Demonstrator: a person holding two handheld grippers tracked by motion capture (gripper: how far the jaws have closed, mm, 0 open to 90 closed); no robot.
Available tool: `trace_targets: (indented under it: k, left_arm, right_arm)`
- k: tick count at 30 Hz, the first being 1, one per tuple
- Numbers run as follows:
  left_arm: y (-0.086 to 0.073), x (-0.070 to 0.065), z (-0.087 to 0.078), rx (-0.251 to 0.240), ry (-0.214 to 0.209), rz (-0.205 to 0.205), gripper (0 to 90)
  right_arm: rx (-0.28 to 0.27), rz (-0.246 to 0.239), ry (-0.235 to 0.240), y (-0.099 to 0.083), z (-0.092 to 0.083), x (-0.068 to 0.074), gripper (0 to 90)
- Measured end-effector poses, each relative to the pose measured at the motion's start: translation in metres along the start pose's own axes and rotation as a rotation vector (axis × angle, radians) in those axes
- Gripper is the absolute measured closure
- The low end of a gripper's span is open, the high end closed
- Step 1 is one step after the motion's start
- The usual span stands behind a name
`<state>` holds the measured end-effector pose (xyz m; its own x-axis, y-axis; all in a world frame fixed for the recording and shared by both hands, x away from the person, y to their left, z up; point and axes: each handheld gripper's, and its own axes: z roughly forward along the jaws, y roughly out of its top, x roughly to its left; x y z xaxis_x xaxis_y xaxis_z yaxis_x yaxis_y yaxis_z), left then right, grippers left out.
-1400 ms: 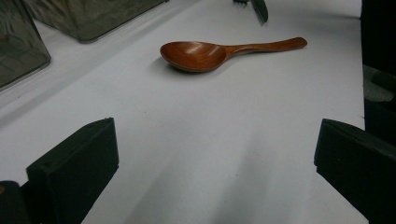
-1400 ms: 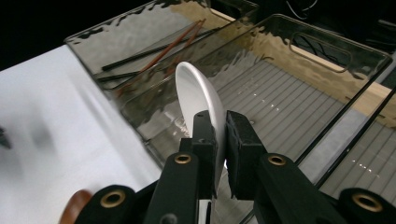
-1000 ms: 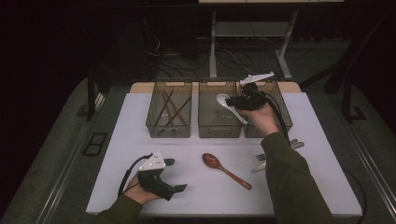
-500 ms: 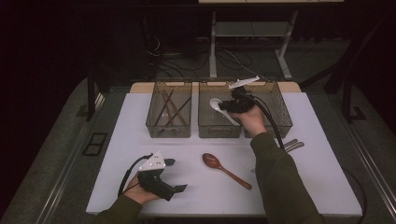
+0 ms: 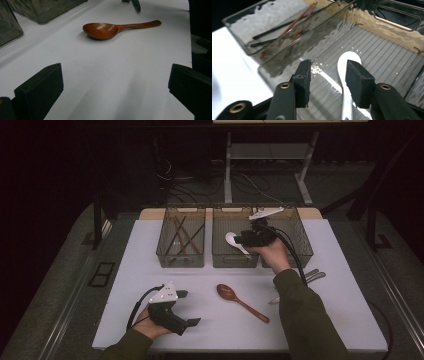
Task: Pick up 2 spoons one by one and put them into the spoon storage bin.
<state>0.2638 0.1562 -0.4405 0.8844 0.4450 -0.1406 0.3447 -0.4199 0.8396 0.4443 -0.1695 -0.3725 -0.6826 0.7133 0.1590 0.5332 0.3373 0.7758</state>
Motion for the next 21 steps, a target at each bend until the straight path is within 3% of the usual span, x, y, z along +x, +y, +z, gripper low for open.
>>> trace_targets:
  k: [8,16,21]
  left_arm:
    - [0.000,0.000,-0.001,-0.003,0.000,-0.018,0.0]
    - [0.000,0.001,-0.001,0.007,0.004,-0.011,0.0]
    - [0.000,0.001,-0.001,0.008,0.006,-0.012,0.0]
  right_arm:
    - [-0.010,-0.003,0.029,-0.009,-0.030,0.010,51.7]
    - [-0.001,-0.042,0.052,-0.026,-0.050,0.025,49.8]
    - [-0.002,-0.037,0.103,-0.038,-0.058,0.033,49.0]
